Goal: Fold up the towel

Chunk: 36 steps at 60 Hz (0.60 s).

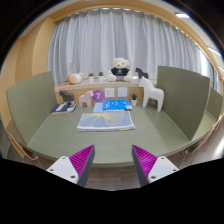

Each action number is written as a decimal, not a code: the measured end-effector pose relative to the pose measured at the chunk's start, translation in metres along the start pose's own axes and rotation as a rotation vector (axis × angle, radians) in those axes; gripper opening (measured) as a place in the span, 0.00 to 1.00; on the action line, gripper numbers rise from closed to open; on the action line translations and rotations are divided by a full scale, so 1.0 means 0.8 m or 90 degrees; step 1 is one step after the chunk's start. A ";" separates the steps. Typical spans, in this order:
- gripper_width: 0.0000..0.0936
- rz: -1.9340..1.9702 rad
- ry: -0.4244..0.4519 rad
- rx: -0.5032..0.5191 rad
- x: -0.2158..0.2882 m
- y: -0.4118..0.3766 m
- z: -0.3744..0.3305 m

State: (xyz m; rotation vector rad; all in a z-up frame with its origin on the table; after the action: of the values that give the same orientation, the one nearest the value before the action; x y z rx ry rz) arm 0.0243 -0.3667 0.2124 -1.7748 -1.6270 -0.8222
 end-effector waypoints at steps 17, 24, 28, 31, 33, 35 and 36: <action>0.79 -0.043 -0.084 0.067 -0.009 -0.120 0.128; 0.79 -0.057 -0.107 0.076 0.018 -0.163 0.206; 0.79 -0.059 -0.115 0.078 0.041 -0.187 0.254; 0.79 -0.054 -0.120 0.085 0.060 -0.205 0.288; 0.80 -0.053 -0.122 0.089 0.074 -0.216 0.310; 0.79 -0.055 -0.122 0.086 0.087 -0.223 0.331; 0.79 -0.057 -0.122 0.084 0.093 -0.227 0.342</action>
State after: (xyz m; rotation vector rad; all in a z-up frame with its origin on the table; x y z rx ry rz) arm -0.1378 -0.0943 0.0984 -1.7430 -1.8506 -0.5822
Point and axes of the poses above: the point between the fingertips, and its own axes, seen from behind it with the camera up: y to the right, x up, z forward, the way the camera looks, the point moved 10 cm from there along -z, backward, against the way the camera looks, and after that the axes turned 10 degrees about -y, right-handed, at the moved point
